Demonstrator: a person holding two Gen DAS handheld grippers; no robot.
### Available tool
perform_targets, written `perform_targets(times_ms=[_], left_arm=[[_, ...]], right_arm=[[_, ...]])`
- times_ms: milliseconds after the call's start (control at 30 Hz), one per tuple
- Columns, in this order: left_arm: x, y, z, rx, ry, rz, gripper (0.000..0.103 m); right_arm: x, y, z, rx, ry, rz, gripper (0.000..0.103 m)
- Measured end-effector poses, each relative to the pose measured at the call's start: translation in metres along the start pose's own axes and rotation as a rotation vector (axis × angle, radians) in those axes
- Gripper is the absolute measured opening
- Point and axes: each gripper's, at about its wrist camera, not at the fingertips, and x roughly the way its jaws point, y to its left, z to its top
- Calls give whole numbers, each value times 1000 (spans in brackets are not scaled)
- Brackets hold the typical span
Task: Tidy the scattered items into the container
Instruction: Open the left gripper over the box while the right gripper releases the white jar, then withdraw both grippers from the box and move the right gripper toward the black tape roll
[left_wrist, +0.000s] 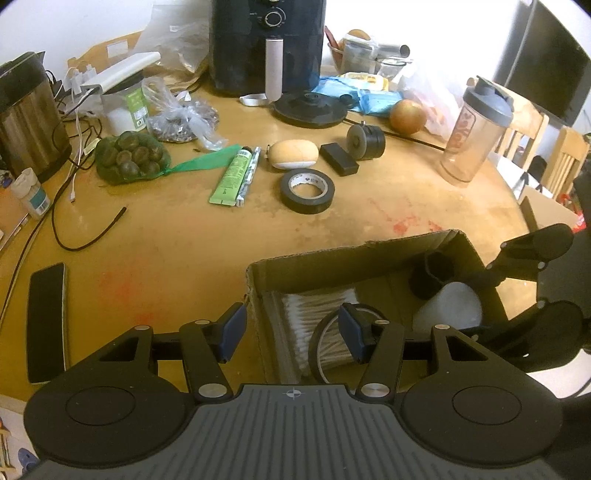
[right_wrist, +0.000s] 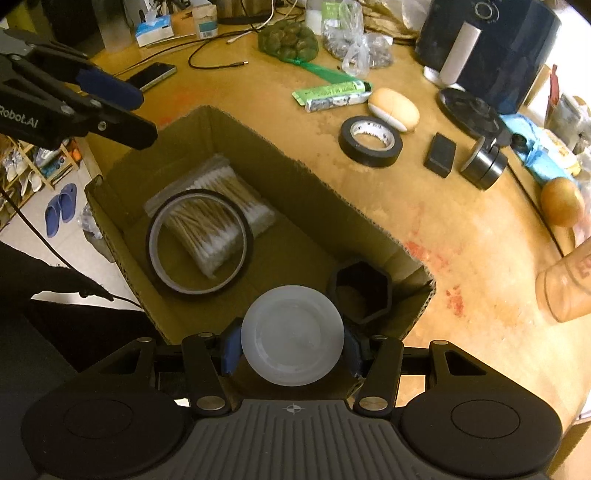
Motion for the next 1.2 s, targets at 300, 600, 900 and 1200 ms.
perform_targets(times_ms=[300,600,900,1200], left_arm=[[-1,-6,6,14,-16,-5,54],[2,-9,12,25,-16,-14,54],[7,-15,27,44,-25,-36,54],[9,-14,43,62,-54,-65,54]], right_arm=[[-31,-17,-5,138,-136,46,89],[-54,-39,-15,285,-266,10,103],[-66,-63,-9,360,-344,-49,103],[-69,-82,1,357,-400,-125,103]])
